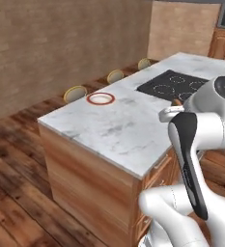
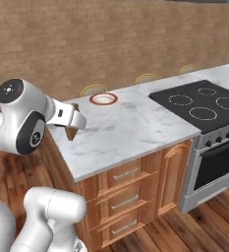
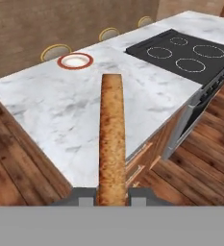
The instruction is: Start the toaster. Once the lever pops up, take the bread to the plate on the dining counter.
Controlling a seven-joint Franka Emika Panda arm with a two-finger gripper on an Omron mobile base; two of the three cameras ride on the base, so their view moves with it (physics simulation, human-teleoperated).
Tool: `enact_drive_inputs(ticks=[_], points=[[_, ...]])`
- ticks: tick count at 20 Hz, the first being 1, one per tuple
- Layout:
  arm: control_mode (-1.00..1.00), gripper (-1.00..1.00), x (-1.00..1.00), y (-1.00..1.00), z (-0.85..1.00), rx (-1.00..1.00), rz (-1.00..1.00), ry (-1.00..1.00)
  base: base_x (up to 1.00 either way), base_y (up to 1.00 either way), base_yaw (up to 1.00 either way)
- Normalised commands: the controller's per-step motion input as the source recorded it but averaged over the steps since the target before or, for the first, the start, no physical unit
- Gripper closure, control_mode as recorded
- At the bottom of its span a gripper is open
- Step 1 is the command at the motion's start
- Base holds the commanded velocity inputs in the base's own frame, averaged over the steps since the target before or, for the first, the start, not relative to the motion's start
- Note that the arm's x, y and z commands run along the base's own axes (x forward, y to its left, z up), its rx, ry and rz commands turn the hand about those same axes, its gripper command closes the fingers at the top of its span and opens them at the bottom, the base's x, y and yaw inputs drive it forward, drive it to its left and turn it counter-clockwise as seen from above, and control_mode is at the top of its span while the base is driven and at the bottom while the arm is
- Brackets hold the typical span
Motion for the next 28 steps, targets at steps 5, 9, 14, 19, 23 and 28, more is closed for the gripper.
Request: enact_drive_inputs(ticks=[5, 9, 14, 19, 23, 28], points=[[1.00, 1.00, 0.00, 0.00, 0.00, 0.00, 0.00, 0.00, 0.01, 0.82, -0.40], [1.00, 1.00, 0.00, 0.00, 0.00, 0.00, 0.00, 0.00, 0.12, 0.85, -0.39], [1.00, 1.00, 0.00, 0.00, 0.00, 0.00, 0.00, 0.00, 0.18, 0.84, -0.39], [1.00, 1.00, 0.00, 0.00, 0.00, 0.00, 0.00, 0.00, 0.22, 0.86, -0.39], [1.00, 1.00, 0.00, 0.00, 0.00, 0.00, 0.00, 0.00, 0.19, 0.83, -0.39], [1.00, 1.00, 0.00, 0.00, 0.00, 0.00, 0.00, 0.00, 0.05, 0.82, -0.40]])
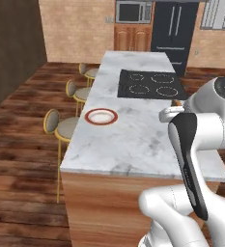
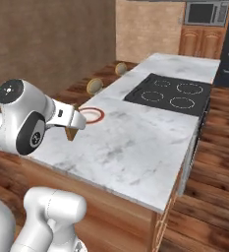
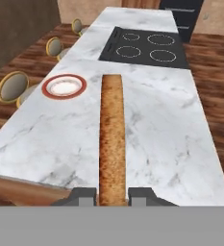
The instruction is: Start the toaster. Once the lever pops up, take the bread to the plate on the dining counter.
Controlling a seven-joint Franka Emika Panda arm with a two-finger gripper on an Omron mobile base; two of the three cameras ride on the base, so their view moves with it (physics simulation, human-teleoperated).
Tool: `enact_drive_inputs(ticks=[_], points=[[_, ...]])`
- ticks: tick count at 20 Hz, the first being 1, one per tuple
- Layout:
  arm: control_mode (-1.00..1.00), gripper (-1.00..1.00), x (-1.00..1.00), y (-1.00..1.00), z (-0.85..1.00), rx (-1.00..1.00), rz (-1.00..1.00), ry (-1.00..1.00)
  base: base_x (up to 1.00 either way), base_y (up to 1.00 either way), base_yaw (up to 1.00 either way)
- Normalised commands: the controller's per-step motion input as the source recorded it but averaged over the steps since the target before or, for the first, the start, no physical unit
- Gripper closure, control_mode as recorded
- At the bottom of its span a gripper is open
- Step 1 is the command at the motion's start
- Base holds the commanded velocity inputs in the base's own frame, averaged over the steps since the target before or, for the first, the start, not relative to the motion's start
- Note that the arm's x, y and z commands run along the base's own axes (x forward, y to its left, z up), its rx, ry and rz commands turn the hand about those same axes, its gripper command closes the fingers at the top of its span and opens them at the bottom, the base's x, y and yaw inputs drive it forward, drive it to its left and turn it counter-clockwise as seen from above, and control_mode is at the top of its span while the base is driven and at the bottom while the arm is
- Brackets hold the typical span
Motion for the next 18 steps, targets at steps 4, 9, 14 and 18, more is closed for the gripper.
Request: enact_drive_inputs(ticks=[4, 9, 14, 18], points=[[1.00, 1.00, 0.00, 0.00, 0.00, 0.00, 0.00, 0.00, -0.04, 0.79, -0.40], [1.00, 1.00, 0.00, 0.00, 0.00, 0.00, 0.00, 0.00, -0.05, 0.80, -0.43], [1.00, 1.00, 0.00, 0.00, 0.00, 0.00, 0.00, 0.00, -0.03, 0.78, -0.44], [1.00, 1.00, 0.00, 0.00, 0.00, 0.00, 0.00, 0.00, -0.28, 0.73, -0.43]])
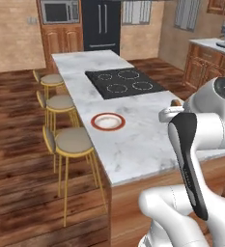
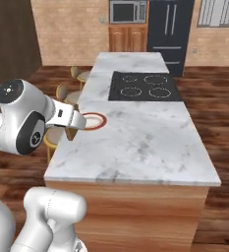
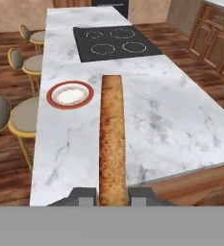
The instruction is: Start the toaster. Once the lever pops up, take the bread to the plate on the dining counter.
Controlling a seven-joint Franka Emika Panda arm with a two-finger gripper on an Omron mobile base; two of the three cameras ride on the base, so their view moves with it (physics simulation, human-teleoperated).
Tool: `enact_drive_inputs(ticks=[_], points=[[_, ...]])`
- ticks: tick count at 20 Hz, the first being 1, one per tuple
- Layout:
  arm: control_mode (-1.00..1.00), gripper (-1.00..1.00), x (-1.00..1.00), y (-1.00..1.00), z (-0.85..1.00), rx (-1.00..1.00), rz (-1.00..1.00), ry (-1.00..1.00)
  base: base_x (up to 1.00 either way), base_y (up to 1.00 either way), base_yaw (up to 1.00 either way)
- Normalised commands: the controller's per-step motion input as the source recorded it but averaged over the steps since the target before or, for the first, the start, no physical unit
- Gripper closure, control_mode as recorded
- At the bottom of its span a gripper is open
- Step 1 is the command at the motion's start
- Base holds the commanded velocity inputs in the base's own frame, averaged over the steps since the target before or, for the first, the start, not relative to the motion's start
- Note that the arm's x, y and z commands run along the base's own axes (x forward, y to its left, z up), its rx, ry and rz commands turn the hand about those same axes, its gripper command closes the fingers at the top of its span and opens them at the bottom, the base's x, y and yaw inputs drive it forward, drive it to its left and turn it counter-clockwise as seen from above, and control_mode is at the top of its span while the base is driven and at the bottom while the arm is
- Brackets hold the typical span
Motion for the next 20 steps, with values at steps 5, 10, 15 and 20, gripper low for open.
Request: enact_drive_inputs(ticks=[5, 10, 15, 20], points=[[1.00, 1.00, 0.00, 0.00, 0.00, 0.00, 0.00, 0.00, -0.40, 0.74, -0.41], [1.00, 1.00, 0.00, 0.00, 0.00, 0.00, 0.00, 0.00, -0.21, 0.74, -0.41], [1.00, 1.00, 0.00, 0.00, 0.00, 0.00, 0.00, 0.00, -0.02, 0.67, -0.42], [1.00, 1.00, 0.00, 0.00, 0.00, 0.00, 0.00, 0.00, 0.00, 0.60, -0.44]])
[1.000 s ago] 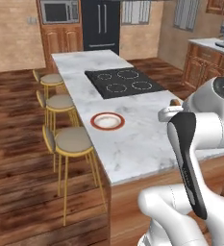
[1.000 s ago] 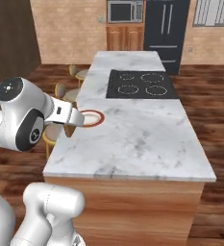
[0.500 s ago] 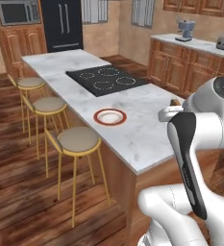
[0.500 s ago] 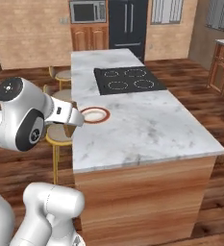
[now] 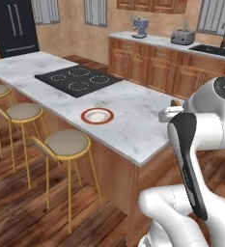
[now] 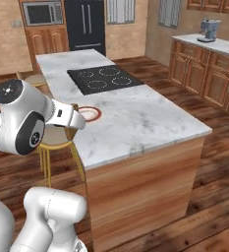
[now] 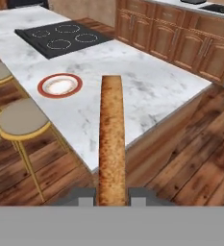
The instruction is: Start the toaster. Once the lever pops up, take the bread to the plate on the dining counter.
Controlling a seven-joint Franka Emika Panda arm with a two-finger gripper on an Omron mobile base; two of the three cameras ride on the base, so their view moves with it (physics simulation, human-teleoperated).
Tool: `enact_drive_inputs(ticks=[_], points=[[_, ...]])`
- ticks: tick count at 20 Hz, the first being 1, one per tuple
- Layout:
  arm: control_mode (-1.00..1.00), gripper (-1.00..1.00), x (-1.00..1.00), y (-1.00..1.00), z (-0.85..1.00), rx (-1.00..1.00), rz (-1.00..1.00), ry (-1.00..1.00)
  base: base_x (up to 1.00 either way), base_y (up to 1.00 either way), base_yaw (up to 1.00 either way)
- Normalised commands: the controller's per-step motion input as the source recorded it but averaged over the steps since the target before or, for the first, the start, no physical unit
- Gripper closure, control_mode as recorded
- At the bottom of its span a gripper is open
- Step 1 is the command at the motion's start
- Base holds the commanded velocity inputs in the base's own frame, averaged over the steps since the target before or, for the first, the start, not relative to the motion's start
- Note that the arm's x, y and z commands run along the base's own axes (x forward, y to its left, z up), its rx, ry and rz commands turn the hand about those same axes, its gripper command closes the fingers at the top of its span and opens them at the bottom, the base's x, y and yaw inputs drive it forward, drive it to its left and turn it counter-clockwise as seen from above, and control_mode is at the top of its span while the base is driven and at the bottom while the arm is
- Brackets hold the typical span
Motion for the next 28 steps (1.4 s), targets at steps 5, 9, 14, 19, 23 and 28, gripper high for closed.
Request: enact_drive_inputs(ticks=[5, 9, 14, 19, 23, 28], points=[[1.00, 1.00, 0.00, 0.00, 0.00, 0.00, 0.00, 0.00, 0.00, 0.64, -0.43], [1.00, 1.00, 0.00, 0.00, 0.00, 0.00, 0.00, 0.00, 0.05, 0.79, -0.38], [1.00, 1.00, 0.00, 0.00, 0.00, 0.00, 0.00, 0.00, 0.12, 0.79, -0.37], [1.00, 1.00, 0.00, 0.00, 0.00, 0.00, 0.00, 0.00, 0.14, 0.81, -0.36], [1.00, 1.00, 0.00, 0.00, 0.00, 0.00, 0.00, 0.00, 0.14, 0.97, -0.35], [1.00, 1.00, 0.00, 0.00, 0.00, 0.00, 0.00, 0.00, 0.18, 0.98, -0.36]])
